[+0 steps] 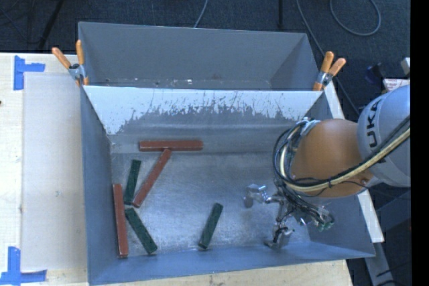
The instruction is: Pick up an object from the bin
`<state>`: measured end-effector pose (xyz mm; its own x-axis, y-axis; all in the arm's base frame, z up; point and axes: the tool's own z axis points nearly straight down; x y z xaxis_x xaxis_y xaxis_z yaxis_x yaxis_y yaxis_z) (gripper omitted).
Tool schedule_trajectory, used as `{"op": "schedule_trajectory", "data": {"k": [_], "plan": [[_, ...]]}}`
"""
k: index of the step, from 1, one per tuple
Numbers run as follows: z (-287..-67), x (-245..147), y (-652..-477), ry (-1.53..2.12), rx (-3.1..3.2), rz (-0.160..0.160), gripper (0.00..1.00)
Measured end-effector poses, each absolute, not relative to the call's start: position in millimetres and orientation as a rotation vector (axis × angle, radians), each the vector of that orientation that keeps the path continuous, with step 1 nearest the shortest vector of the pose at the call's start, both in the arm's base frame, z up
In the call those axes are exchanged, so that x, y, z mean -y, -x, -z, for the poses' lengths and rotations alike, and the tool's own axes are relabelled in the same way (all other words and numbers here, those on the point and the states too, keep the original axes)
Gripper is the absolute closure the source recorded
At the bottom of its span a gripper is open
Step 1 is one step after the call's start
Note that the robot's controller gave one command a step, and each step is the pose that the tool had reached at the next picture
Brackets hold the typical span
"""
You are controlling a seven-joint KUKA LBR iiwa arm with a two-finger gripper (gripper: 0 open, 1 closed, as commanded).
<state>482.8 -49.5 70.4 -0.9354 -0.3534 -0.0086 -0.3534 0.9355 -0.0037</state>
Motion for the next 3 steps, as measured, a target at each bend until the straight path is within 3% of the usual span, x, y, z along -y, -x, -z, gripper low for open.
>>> {"op": "schedule_trajectory", "data": {"k": [1,2,3], "plan": [[-72,-68,-519.6,0.337,-3.12,-0.007,0.0],[-71,-59,-486.5,0.701,-3.055,-0.001,0.0],[-70,-58,-484.7,0.7,-3.063,-0.001,1.0]]}}
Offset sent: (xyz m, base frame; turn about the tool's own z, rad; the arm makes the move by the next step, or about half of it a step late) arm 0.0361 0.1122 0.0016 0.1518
